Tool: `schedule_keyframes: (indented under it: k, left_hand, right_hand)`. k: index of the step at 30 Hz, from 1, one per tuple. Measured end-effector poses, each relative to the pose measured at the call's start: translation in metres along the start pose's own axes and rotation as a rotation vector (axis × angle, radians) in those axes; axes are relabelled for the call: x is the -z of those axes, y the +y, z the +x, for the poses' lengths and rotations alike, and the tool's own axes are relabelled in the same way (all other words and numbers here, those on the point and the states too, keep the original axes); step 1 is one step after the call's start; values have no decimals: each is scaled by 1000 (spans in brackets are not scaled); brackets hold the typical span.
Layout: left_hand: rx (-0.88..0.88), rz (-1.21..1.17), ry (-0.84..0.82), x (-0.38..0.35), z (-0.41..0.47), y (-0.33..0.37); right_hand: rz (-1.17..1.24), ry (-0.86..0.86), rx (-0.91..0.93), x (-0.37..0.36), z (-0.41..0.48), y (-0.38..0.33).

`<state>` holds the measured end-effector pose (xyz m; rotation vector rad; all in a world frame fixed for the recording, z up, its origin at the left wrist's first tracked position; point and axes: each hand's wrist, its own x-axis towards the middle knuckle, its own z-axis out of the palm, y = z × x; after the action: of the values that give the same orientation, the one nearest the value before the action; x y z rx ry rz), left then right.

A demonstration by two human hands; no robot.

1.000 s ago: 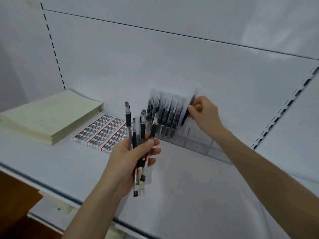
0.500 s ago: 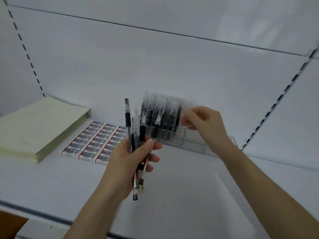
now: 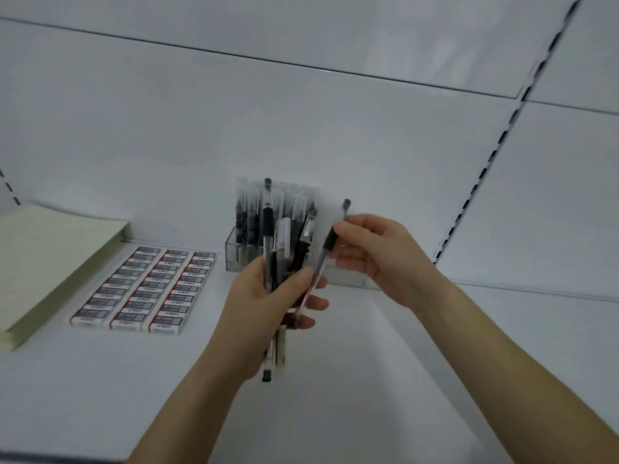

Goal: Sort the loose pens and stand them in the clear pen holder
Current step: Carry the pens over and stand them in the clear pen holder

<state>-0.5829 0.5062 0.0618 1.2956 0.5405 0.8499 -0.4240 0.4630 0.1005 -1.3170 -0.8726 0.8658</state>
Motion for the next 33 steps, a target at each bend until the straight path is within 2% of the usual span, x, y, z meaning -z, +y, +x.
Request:
schedule_keyframes:
  k: [2,4,6,15,18,24,26,29,31,33]
  left_hand:
    - [40,-60,37,-2,3,-2]
    - [79,-89,70,-3,6,-5]
    - [105,-86,78,-5,8,-8]
    - [129,-18,56,-10,13,-14]
    - [109,-4,55,-11,12,-15]
    - [87,-57,55,-16,9,-15]
    - [84,-74,42,-18,7,-13]
    - [71,-102,28,-17,5,-11]
    - [64,-123,12,-18,5,-9]
    - [60,-123,-11,-21,5,-8]
  right_hand:
    - [29,222,92,25,13,-11]
    - [-63,425,192,52,27,-16]
    - [-205,507,263,70,37,-12]
    - [-608,474,403,74,53,-1]
    - [-657,464,410,77,53,1]
    - [-745,362,276,73,55,28]
    - [-734,371,223,73,56,31]
    - [-862,417,202,74,50,23]
    - [-747,473,264,67,34,17]
    - [-485,425,322,55,12,11]
